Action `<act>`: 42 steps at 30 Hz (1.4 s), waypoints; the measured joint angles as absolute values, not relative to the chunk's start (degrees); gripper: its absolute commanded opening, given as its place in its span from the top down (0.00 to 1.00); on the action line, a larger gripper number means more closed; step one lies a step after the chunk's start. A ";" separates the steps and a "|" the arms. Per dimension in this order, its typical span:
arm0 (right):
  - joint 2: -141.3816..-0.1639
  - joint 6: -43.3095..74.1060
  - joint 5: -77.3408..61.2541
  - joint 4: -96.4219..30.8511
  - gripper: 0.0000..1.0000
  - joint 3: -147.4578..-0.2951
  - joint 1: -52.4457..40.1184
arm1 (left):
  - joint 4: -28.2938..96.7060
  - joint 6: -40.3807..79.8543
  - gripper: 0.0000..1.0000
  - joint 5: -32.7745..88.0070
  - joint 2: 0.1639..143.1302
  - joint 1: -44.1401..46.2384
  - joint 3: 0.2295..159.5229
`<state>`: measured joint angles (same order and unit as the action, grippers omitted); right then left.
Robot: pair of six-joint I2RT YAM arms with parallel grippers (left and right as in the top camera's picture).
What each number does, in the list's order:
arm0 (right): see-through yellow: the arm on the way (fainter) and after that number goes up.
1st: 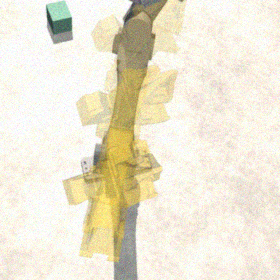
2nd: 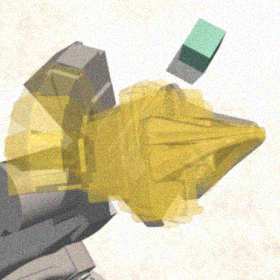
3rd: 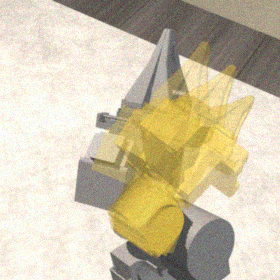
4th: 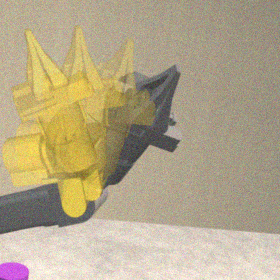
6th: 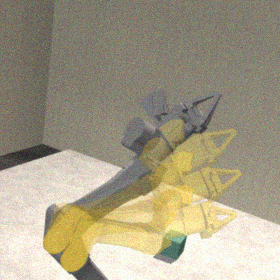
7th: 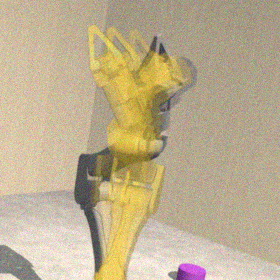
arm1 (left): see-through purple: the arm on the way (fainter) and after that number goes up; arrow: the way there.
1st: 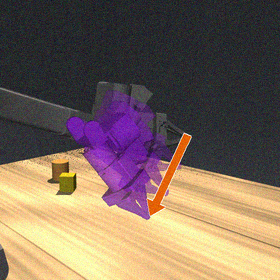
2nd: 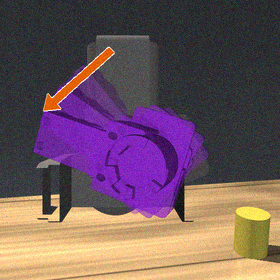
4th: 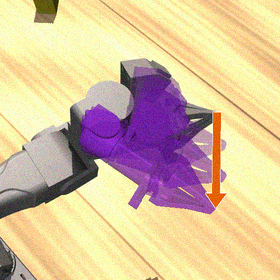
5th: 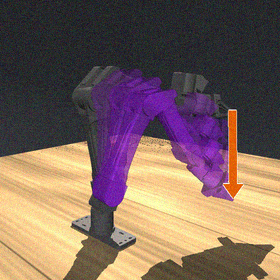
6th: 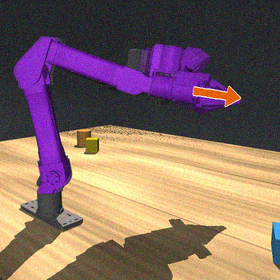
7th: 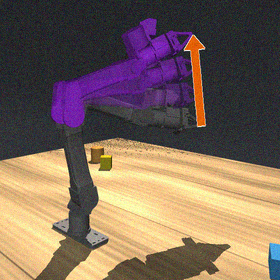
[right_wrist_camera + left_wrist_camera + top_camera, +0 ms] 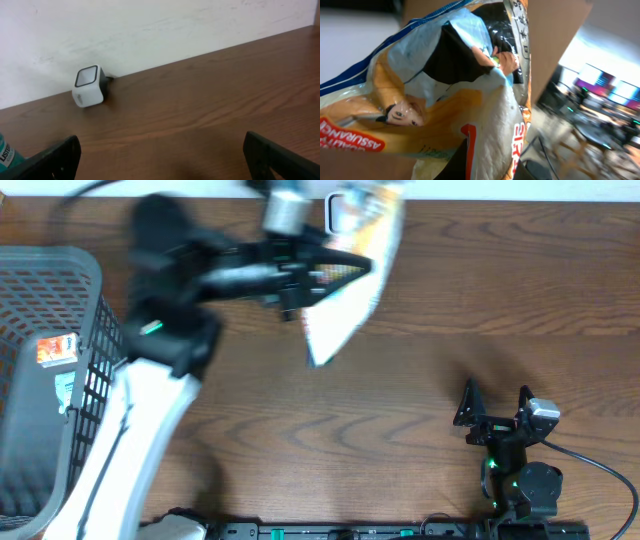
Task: Scan the item barcode
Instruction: 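Carry the yellow snack bag to the scanner with the left gripper, then lower the yellow bag beside the teal bottle and open the left gripper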
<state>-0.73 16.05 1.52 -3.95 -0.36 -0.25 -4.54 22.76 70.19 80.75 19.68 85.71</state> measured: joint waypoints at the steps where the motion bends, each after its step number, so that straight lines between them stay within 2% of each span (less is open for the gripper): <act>1: -0.73 16.05 1.52 -3.92 0.01 -0.36 -0.25 | -4.47 22.17 0.93 70.00 83.24 21.39 85.65; 4: -0.73 16.05 1.52 -3.92 0.01 -0.36 -0.25 | -1.50 20.95 0.93 66.26 89.84 25.80 85.52; 7: -0.73 16.05 1.54 -3.92 0.01 -0.36 -0.25 | 5.89 21.23 0.93 56.49 94.56 29.17 85.32; 13: -0.73 16.05 1.54 -3.92 0.01 -0.36 -0.25 | 19.94 24.36 0.93 25.30 100.88 36.82 84.93; 19: -0.73 16.05 1.54 -3.92 0.01 -0.36 -0.25 | 22.92 23.73 0.92 -4.43 105.65 47.35 84.88; 28: -0.73 16.05 1.52 -3.92 0.01 -0.36 -0.25 | 23.40 26.02 0.92 -15.42 113.51 48.82 84.88; 30: -0.73 16.05 1.52 -3.95 0.01 -0.36 -0.25 | 23.81 26.65 0.79 -15.66 114.69 48.75 84.88; 32: -0.73 16.05 1.52 -3.92 0.01 -0.36 -0.25 | 23.97 27.14 0.70 -15.31 115.15 48.82 84.88; 34: -0.73 16.05 1.54 -3.92 0.01 -0.36 -0.25 | 23.81 27.35 0.48 -14.87 115.02 48.90 84.88; 35: -0.73 16.05 1.52 -3.95 0.01 -0.36 -0.25 | 23.83 27.22 0.43 -14.70 114.98 48.95 84.88; 42: -0.73 16.05 1.54 -3.92 0.01 -0.36 -0.25 | 27.81 27.64 0.41 -13.85 114.56 48.97 84.95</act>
